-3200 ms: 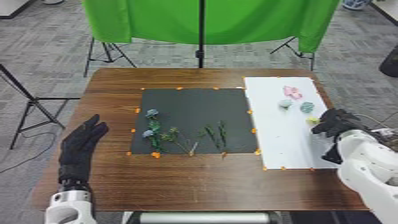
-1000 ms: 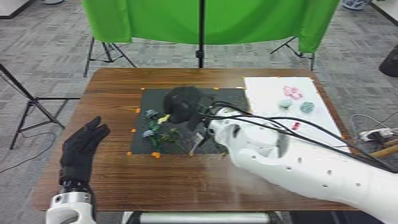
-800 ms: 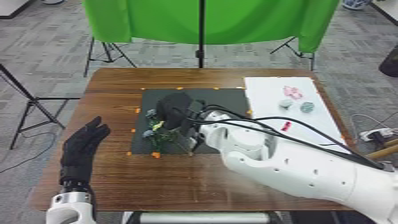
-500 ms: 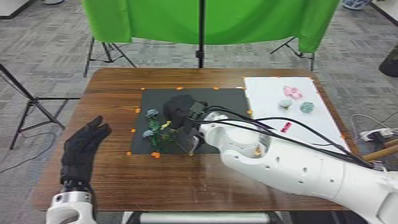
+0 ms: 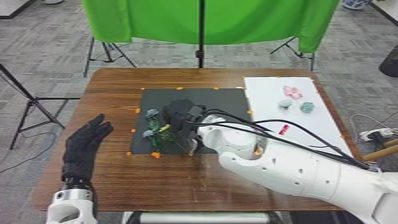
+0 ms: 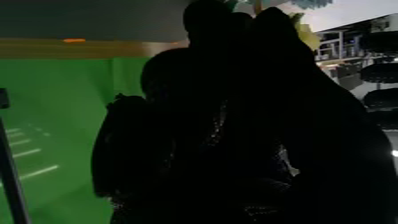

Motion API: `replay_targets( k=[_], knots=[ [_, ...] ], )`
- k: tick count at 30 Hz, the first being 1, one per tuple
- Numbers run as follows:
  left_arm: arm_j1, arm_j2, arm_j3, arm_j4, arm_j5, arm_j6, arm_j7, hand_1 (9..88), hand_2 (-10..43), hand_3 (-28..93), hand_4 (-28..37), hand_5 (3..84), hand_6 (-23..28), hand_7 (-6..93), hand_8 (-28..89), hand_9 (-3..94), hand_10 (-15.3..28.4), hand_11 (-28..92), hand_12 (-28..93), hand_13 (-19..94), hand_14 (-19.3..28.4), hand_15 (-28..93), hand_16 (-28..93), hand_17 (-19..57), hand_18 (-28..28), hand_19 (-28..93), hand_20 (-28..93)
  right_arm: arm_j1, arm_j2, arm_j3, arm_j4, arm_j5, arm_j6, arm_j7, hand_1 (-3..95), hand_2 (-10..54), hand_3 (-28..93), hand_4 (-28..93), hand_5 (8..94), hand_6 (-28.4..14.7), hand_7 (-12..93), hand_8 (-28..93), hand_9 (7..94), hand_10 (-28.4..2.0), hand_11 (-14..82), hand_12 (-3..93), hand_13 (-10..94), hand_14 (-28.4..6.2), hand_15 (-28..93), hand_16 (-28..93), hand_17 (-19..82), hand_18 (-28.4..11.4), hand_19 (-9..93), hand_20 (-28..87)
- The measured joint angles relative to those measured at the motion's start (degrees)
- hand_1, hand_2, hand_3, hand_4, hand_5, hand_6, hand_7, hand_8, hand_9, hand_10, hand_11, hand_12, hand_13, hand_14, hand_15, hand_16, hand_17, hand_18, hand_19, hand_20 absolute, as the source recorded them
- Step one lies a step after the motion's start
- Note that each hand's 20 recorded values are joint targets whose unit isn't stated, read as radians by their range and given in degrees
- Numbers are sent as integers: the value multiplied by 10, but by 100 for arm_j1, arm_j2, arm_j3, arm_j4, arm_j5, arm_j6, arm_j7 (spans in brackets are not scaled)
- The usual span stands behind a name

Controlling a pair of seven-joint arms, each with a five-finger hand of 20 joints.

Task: Arrange flowers

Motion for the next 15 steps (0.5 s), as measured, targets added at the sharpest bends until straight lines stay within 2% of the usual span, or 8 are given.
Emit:
replay_targets(
  k=[15],
  knots=[
    [5, -1, -1, 3, 0, -7, 17, 278, 30, 646, -231, 476, 52, 80, -59, 463, 139, 162, 108, 359, 166, 189, -11, 59, 119, 75, 187, 19, 14, -28, 6, -109, -100, 76, 608, -95, 539, -159, 711, -3, 204, 90, 830, -88, 67, 396, 884, -22, 541, 344, 622, -94, 932, 466]
  ],
)
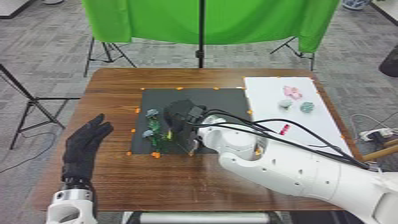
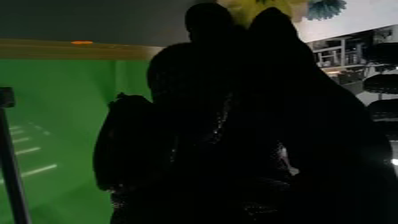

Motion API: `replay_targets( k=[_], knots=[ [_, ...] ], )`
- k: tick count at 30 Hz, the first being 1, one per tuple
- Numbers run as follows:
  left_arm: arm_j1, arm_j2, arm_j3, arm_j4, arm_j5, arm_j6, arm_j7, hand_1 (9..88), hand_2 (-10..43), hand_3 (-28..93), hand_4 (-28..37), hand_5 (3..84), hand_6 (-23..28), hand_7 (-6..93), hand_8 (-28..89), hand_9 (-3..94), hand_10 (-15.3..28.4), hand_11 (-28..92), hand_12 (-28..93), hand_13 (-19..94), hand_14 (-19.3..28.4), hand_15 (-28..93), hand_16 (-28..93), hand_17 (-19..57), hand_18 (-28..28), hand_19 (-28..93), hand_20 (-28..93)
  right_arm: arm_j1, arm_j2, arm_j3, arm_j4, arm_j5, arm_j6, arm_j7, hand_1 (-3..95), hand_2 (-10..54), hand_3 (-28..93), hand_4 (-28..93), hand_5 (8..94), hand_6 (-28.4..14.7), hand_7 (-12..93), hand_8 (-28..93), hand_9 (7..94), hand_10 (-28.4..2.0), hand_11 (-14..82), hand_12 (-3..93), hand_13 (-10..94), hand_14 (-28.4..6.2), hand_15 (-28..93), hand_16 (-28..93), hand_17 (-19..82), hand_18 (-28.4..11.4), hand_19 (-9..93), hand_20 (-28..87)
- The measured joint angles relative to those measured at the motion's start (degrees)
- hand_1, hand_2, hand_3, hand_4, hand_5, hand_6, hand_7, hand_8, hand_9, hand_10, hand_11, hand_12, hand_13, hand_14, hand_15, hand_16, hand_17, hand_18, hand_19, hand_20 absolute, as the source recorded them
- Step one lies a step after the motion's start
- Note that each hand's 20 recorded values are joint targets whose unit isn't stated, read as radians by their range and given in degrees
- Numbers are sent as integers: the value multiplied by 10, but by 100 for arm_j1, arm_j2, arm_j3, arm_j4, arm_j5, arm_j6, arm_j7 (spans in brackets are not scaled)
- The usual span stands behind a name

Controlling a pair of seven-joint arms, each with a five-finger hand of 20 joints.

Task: Arrange flowers

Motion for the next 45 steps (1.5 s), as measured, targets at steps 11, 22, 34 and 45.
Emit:
replay_targets(
  k=[11, 22, 34, 45],
  knots=[
    [2, -9, 3, 1, 0, -1, 3, 279, 29, 646, -230, 476, 51, 81, -59, 463, 139, 161, 108, 360, 166, 189, -11, 59, 119, 75, 187, -116, 66, 317, -118, -32, -10, 102, 600, -95, 537, -156, 681, -3, 195, 91, 802, -92, 61, 394, 876, -24, 544, 344, 617, -95, 932, 466],
    [17, -22, -4, -6, 0, 9, 4, 280, 29, 644, -230, 476, 52, 80, -59, 463, 138, 162, 109, 359, 166, 189, -11, 59, 118, 74, 187, -839, 1018, 2307, -1697, 111, -485, 444, 493, -95, 585, -147, 669, 0, 168, 80, 751, -132, 188, 245, 862, -39, 547, 340, 600, -110, 932, 469],
    [114, -41, -29, -28, 7, 12, 17, 279, 28, 645, -230, 476, 51, 81, -59, 463, 138, 161, 108, 360, 166, 189, -12, 60, 118, 73, 187, -1474, 1874, 3688, -1007, 291, -2068, 2003, 257, -53, 560, -121, 530, -27, 64, -52, 670, -194, 137, 237, 846, -76, 543, 334, 579, -144, 932, 486],
    [104, -50, -28, -26, 12, 11, 1, 279, 28, 644, -229, 476, 51, 79, -59, 463, 138, 160, 108, 360, 167, 189, -11, 60, 118, 72, 186, -1779, 1741, 3705, -58, 392, -2069, 2252, 355, -95, 609, -124, 517, -4, 82, -52, 674, -178, 154, 236, 860, -57, 550, 324, 603, -127, 932, 483]
  ],
)
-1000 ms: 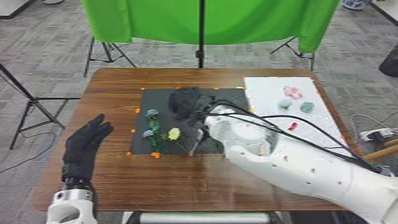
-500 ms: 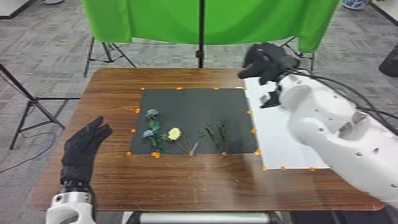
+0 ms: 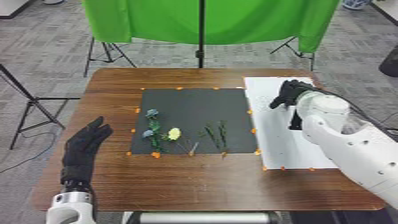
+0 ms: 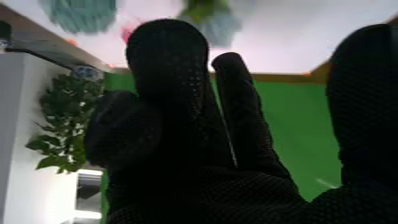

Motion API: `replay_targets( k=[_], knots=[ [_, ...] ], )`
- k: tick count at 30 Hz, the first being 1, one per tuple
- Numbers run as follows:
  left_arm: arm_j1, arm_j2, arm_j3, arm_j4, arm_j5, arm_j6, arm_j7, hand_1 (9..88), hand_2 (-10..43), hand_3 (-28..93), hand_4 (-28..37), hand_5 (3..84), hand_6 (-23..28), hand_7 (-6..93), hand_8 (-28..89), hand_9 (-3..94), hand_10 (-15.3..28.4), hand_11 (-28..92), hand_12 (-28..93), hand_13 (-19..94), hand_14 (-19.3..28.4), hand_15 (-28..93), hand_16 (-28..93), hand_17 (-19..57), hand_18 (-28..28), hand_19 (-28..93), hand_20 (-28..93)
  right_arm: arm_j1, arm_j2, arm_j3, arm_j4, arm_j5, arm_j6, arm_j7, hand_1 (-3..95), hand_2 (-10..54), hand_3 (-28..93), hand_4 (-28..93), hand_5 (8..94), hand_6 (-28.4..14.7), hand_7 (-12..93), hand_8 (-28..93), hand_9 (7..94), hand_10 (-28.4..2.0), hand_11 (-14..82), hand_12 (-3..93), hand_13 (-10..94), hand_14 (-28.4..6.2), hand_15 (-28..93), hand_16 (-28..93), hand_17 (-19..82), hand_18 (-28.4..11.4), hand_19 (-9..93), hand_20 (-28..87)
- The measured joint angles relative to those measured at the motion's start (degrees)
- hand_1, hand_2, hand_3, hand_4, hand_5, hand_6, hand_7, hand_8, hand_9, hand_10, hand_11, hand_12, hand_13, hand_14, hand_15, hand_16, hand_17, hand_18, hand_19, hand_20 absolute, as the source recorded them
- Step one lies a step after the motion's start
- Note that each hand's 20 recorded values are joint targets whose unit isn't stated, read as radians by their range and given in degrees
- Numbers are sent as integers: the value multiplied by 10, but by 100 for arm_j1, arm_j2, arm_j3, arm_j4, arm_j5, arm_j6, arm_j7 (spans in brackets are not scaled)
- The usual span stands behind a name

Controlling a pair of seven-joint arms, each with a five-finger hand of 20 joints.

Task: Arrange flowers

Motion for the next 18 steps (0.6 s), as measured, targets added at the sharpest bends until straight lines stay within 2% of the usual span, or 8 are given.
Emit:
replay_targets(
  k=[5, 8, 10, 12, 14, 18],
  knots=[
    [0, 0, 0, 0, 2, -3, -6, 280, 28, 643, -229, 476, 51, 79, -58, 463, 139, 161, 108, 360, 166, 189, -11, 61, 117, 72, 186, -113, -10, -187, 185, -289, 499, 5, 456, -95, 626, -142, 549, 8, 118, -64, 695, -158, 181, 235, 876, -42, 549, 324, 620, -111, 932, 481],
    [0, 0, -2, 0, 2, -5, -13, 280, 28, 643, -229, 476, 52, 79, -58, 463, 139, 161, 108, 359, 167, 189, -11, 61, 118, 72, 186, -220, -33, -202, 286, -373, 689, 5, 508, -95, 620, -160, 595, -6, 141, -74, 728, -145, 180, 253, 888, -37, 543, 329, 629, -103, 932, 473],
    [-1, 0, -4, 0, 2, -7, -21, 280, 28, 643, -229, 476, 51, 80, -58, 463, 139, 160, 108, 360, 167, 189, -11, 61, 118, 72, 185, -288, -36, -224, 337, -434, 915, -4, 580, -95, 562, -154, 645, -23, 149, 39, 789, -123, 107, 334, 897, -31, 536, 335, 638, -97, 932, 468],
    [-1, 0, -4, 0, 2, -8, -26, 280, 28, 644, -229, 476, 52, 79, -59, 462, 139, 160, 108, 360, 166, 189, -11, 61, 118, 72, 185, -330, -36, -276, 406, -498, 1329, -24, 630, -95, 533, -148, 708, -34, 160, 108, 836, -112, 73, 367, 906, -26, 531, 339, 650, -91, 932, 464],
    [-1, 0, -5, 0, 2, -9, -30, 281, 28, 644, -229, 476, 52, 79, -59, 463, 138, 161, 108, 361, 166, 190, -11, 62, 118, 72, 185, -366, -37, -352, 515, -545, 1821, -57, 654, -95, 531, -146, 752, -31, 170, 136, 876, -106, 74, 379, 920, -21, 526, 342, 659, -88, 932, 462],
    [-1, 1, -6, 0, 2, -15, -31, 281, 28, 643, -229, 476, 52, 79, -59, 462, 139, 161, 108, 361, 166, 190, -12, 63, 118, 72, 185, -458, -28, -422, 629, -566, 2468, -167, 661, -95, 533, -145, 767, -28, 173, 140, 889, -106, 73, 382, 929, -19, 520, 346, 665, -84, 932, 456]
  ],
)
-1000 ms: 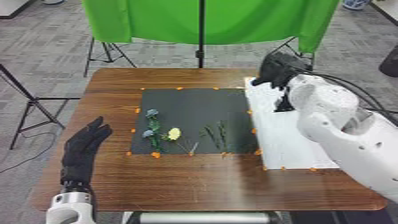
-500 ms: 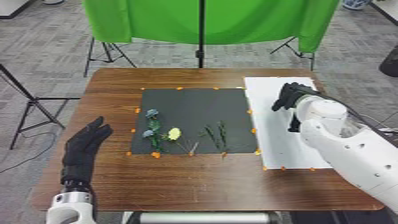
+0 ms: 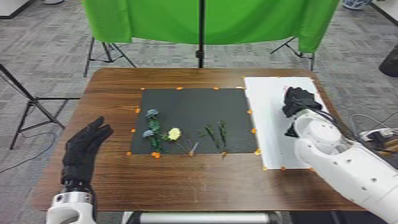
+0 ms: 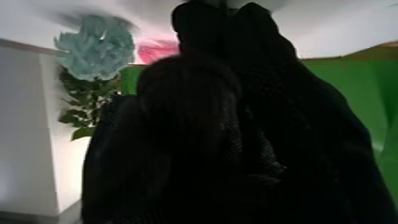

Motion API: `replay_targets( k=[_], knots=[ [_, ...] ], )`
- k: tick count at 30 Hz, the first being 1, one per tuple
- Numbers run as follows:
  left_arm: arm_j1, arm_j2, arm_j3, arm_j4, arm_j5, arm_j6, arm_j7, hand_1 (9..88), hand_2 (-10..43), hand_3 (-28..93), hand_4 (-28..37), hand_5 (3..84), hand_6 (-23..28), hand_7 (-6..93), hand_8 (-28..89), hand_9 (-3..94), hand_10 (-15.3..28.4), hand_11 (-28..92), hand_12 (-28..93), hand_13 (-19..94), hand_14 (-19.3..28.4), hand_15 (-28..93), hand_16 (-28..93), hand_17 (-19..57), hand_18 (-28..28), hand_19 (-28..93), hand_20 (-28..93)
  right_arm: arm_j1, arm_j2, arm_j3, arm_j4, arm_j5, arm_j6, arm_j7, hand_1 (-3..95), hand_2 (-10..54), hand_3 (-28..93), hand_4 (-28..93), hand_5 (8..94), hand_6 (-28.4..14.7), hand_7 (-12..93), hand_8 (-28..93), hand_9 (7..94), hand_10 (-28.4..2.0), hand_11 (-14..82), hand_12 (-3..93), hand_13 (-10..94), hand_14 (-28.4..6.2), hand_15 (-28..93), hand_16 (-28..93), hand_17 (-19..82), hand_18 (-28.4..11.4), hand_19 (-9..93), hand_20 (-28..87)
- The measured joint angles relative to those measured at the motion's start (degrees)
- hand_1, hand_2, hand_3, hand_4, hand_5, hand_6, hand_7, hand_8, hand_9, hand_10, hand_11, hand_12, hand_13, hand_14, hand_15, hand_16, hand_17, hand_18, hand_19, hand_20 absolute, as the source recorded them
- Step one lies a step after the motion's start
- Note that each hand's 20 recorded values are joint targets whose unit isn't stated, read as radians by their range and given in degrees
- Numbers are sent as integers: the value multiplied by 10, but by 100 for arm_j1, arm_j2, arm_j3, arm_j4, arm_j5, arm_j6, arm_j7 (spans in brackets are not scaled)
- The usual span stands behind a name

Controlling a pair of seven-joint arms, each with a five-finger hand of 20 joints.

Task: Arrange flowers

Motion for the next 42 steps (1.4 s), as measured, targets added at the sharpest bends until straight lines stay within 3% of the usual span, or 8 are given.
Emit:
replay_targets(
  k=[3, 8, 14, 22, 31, 35, 42],
  knots=[
    [2, 1, -3, 0, 0, -1, 0, 281, 28, 643, -229, 476, 52, 80, -58, 462, 139, 162, 109, 361, 167, 190, -12, 63, 118, 72, 186, -99, 40, 74, -133, 42, 51, -85, 658, -95, 536, -140, 769, -28, 172, 140, 891, -105, 74, 384, 930, -19, 518, 351, 669, -82, 932, 454],
    [2, 2, -6, 0, 0, -1, 5, 282, 28, 643, -229, 476, 52, 79, -59, 462, 139, 161, 108, 361, 167, 190, -12, 63, 118, 72, 186, -101, 230, 20, -917, 458, 95, -401, 654, -95, 540, -138, 771, -25, 174, 140, 893, -104, 74, 387, 932, -18, 518, 354, 671, -81, 932, 457],
    [-2, 2, 1, 1, 0, -4, 10, 281, 28, 643, -228, 476, 53, 79, -59, 463, 139, 162, 108, 361, 167, 190, -12, 63, 117, 72, 187, 806, 147, -1041, -1558, 1094, 90, -1176, 648, -95, 543, -139, 770, -23, 176, 140, 894, -103, 73, 388, 931, -17, 518, 357, 673, -81, 932, 463],
    [-43, -5, 28, 12, 4, -26, 9, 281, 28, 643, -228, 475, 52, 79, -58, 463, 139, 162, 108, 361, 167, 190, -12, 64, 117, 72, 187, 1415, -747, -1688, -1565, 1222, -452, -1421, 626, -95, 556, -142, 767, -22, 180, 139, 891, -103, 75, 388, 931, -18, 517, 360, 673, -83, 932, 468],
    [-42, -13, 28, 13, 1, -26, 7, 281, 28, 643, -229, 475, 51, 79, -58, 463, 139, 161, 108, 361, 167, 190, -12, 63, 117, 71, 187, 1304, -931, -2014, -1522, 1336, -515, -1420, 600, -95, 552, -153, 751, -23, 166, 123, 871, -110, 88, 377, 924, -19, 524, 363, 669, -86, 932, 482],
    [-45, -16, 28, 19, 1, -27, 8, 281, 28, 643, -229, 475, 52, 79, -59, 462, 139, 161, 108, 360, 167, 190, -12, 63, 117, 71, 188, 1297, -948, -2088, -1436, 1338, -517, -1419, 581, -95, 521, -140, 734, -29, 149, 112, 843, -117, 133, 334, 921, -20, 528, 360, 667, -87, 932, 489],
    [-53, -26, 30, 22, 1, -50, 1, 280, 29, 642, -230, 475, 52, 78, -58, 461, 139, 160, 109, 359, 167, 188, -12, 61, 116, 71, 188, 1299, -1032, -2165, -1299, 1345, -517, -1421, 501, -95, 576, -164, 707, -27, 150, 75, 812, -132, 206, 231, 914, -24, 534, 354, 660, -91, 932, 495]
  ],
)
